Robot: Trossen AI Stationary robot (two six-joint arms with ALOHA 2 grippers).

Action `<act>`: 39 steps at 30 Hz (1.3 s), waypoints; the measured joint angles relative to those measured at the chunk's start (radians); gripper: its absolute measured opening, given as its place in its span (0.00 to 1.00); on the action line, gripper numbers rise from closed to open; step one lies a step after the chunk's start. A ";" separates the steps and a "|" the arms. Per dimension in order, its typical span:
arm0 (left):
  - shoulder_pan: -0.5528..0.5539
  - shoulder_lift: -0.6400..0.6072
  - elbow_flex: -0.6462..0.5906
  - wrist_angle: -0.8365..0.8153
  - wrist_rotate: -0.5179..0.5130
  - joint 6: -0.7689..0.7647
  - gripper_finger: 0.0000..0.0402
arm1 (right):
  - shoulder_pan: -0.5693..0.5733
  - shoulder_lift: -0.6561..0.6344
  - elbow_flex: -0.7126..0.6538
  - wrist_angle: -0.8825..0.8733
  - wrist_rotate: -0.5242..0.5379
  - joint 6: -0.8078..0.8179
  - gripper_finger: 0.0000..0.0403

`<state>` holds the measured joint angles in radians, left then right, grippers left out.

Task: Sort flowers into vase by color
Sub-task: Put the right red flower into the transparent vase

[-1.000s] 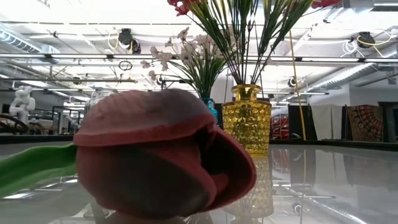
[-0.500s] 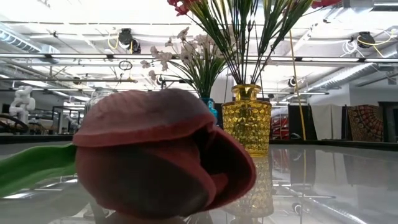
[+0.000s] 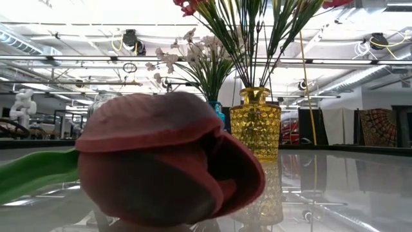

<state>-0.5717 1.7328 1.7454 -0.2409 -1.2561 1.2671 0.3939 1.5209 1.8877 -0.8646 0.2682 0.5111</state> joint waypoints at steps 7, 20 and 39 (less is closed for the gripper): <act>0.000 0.002 0.000 -0.001 0.000 0.036 0.42 | 0.001 0.007 0.000 0.014 -0.011 0.001 0.00; 0.000 0.002 0.000 -0.009 0.032 0.048 0.03 | 0.001 0.006 0.000 0.014 -0.011 0.005 0.00; -0.058 -0.009 -0.001 -0.084 0.046 -0.251 0.02 | 0.039 -0.160 0.096 0.002 0.171 -0.297 0.60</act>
<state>-0.6296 1.7233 1.7447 -0.3247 -1.2101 1.0165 0.4329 1.3604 1.9835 -0.8631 0.4392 0.2138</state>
